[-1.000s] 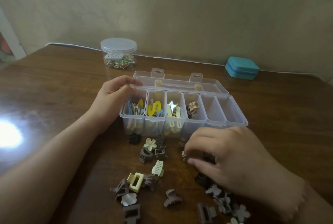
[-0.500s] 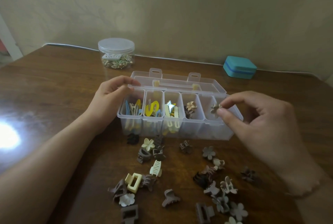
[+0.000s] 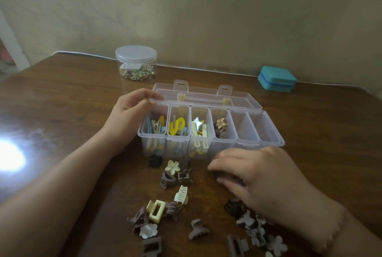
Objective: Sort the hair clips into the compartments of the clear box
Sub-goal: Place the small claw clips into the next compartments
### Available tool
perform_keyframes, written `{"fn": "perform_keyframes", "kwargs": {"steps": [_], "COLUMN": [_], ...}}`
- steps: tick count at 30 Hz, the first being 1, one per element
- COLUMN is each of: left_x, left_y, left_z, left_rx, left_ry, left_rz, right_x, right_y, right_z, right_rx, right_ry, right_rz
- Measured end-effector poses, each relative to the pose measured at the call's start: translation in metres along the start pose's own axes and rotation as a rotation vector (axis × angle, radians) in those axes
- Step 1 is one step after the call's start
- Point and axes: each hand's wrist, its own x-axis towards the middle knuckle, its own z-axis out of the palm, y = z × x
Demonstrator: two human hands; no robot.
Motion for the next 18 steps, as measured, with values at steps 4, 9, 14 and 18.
{"fn": "perform_keyframes", "kwargs": {"steps": [4, 9, 14, 18], "left_x": [0.000, 0.000, 0.001, 0.001], "left_y": [0.000, -0.001, -0.002, -0.002], "left_z": [0.000, 0.001, -0.001, -0.001], "left_rx": [0.011, 0.002, -0.012, -0.020], "left_ry": [0.003, 0.009, 0.000, 0.003], "left_rz": [0.002, -0.006, -0.008, 0.001], "right_x": [-0.001, -0.004, -0.003, -0.004], "right_y": [-0.001, 0.008, 0.016, 0.016], "right_z": [-0.010, -0.034, -0.030, -0.034], "right_rx": [0.145, 0.263, 0.234, 0.192], "right_ry": [0.062, 0.435, 0.425, 0.426], "right_rz": [0.015, 0.183, 0.329, 0.300]}}
